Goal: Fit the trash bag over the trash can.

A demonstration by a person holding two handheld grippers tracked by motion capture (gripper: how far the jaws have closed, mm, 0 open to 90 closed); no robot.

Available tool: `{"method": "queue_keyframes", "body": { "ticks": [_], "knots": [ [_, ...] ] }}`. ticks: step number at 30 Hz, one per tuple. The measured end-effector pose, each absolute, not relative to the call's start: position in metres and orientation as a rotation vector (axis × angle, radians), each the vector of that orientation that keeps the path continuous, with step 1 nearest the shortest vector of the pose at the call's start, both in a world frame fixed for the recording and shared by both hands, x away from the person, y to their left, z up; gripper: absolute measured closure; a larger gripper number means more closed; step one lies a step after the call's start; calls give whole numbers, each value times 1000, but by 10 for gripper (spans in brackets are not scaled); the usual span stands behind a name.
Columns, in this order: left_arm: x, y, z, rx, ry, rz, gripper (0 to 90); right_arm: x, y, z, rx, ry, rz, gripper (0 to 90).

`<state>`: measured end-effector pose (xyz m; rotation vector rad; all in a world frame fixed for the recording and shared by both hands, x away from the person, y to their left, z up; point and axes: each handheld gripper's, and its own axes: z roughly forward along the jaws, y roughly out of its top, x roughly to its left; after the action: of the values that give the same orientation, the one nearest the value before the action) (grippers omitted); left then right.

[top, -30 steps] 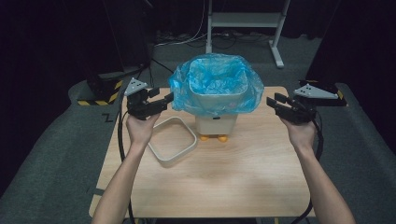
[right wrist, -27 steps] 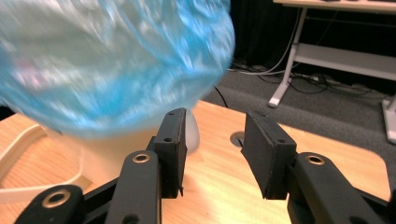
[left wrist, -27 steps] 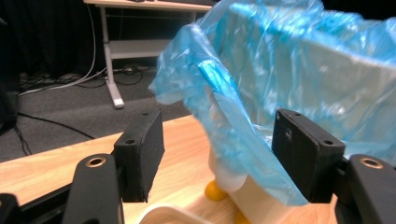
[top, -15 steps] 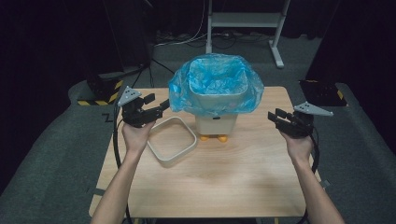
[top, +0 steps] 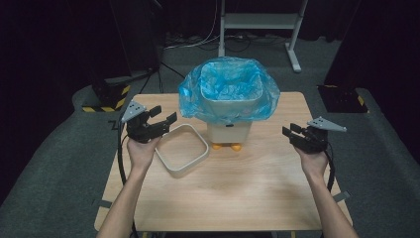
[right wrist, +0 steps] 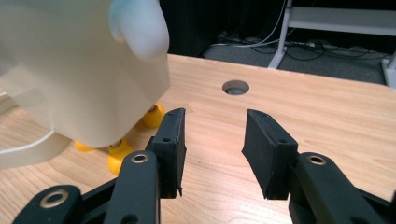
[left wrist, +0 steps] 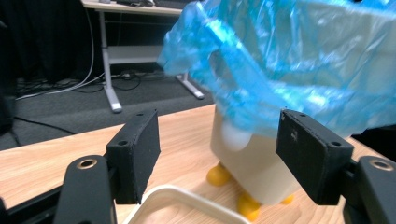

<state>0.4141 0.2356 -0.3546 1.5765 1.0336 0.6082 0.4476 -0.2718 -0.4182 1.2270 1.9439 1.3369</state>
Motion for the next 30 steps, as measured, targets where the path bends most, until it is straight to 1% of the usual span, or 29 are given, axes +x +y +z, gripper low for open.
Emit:
{"method": "queue_keyframes", "body": {
  "ticks": [5,9,11,15,19,23,30],
  "knots": [
    [416,238,-373,1610,1062,611,307,449,-270,-434,1245,1951,1315,578],
    [420,241,-389,1632,1091,606,287,451,-270,-448,1272,1960,1295,572],
    [422,241,-396,1616,1113,599,283,452,-270,-456,1289,1966,1275,567],
    [425,243,-407,1637,1127,607,278,453,-269,-465,1299,1976,1249,559],
    [428,247,-419,1665,1150,618,279,455,-268,-474,1306,1989,1226,547],
    [433,250,-432,1692,1181,618,302,457,-266,-482,1317,1997,1208,536],
    [438,256,-452,1716,1227,656,308,460,-264,-494,1333,2009,1178,521]
  ]
}}
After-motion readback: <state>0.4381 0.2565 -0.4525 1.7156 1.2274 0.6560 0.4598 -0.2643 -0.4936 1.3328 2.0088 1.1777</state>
